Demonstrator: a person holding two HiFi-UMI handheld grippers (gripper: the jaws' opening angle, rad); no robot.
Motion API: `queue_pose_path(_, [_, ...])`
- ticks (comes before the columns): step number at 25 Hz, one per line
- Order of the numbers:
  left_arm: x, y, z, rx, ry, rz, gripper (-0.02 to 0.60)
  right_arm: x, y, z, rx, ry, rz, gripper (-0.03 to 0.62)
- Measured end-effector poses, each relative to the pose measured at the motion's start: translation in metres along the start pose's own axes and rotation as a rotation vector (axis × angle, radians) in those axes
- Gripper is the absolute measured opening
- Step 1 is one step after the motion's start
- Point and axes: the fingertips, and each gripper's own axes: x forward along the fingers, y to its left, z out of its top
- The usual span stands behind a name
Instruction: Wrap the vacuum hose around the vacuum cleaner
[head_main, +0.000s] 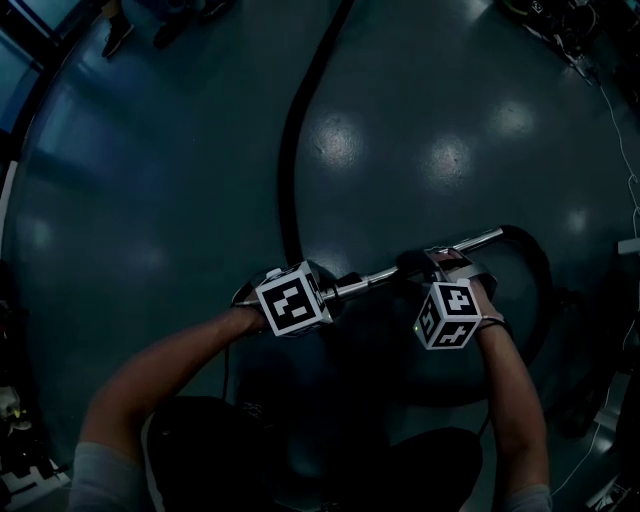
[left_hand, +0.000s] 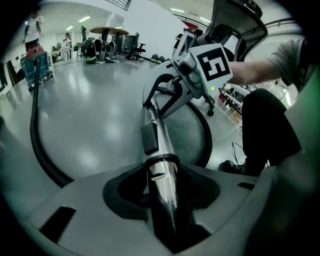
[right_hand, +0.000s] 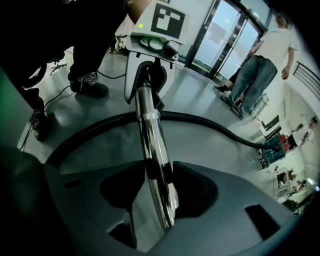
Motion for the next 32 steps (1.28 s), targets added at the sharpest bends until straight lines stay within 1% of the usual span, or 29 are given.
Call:
queue_pose_path(2, [-0.004,0.002,0.008,-0.006,-0.009,0.014,0.181,-0.008,-0.004,-0.002,0.047,-0.012,-0.024,0.166])
queue_pose_path(5, [-0.015,0.003,0.020,0.014,-0.038,0.047,0.178,-0.029,-0.013,-0.006,0.117,-0.014,-0.068,0.166])
queue_pose_path(8, [-0.033,0.000,0.032,0.012,-0.059,0.070,0.173,-0.061,-0.025,-0.004,0.256,-0.052,-0.116,0.167])
queue_pose_path(10, [-0.045,-0.005,0.035,0.001,-0.047,0.084,0.173,-0.088,-0.032,0.001,0.409,-0.109,-0.142,0.167])
queue_pose_path(12, [-0.059,-0.017,0.037,-0.022,-0.028,0.082,0.173,-0.116,-0.028,0.007,0.613,-0.171,-0.147,0.166])
queue_pose_path(14, [-0.075,-0.032,0.038,-0.051,-0.009,0.078,0.173,-0.140,-0.014,0.017,0.818,-0.219,-0.128,0.167])
queue_pose_path(19, [-0.121,-0.064,0.044,-0.120,0.027,0.105,0.173,-0.180,0.016,0.060,1.186,-0.309,-0.063,0.167])
queue_pose_path(24, [-0.154,-0.105,0.053,-0.238,0.070,0.137,0.174,-0.215,0.019,0.101,1.577,-0.436,-0.089,0.166])
queue_pose_path(27, [-0.174,-0.130,0.055,-0.288,0.075,0.147,0.175,-0.230,0.015,0.123,1.747,-0.497,-0.085,0.166])
queue_pose_path(30, [-0.196,-0.149,0.056,-0.337,0.065,0.164,0.175,-0.237,0.014,0.132,1.887,-0.512,-0.080,0.171])
queue_pose_path(32, [-0.209,-0.162,0.056,-0.363,0.059,0.171,0.175,-0.237,0.017,0.130,2.011,-0.530,-0.065,0.251])
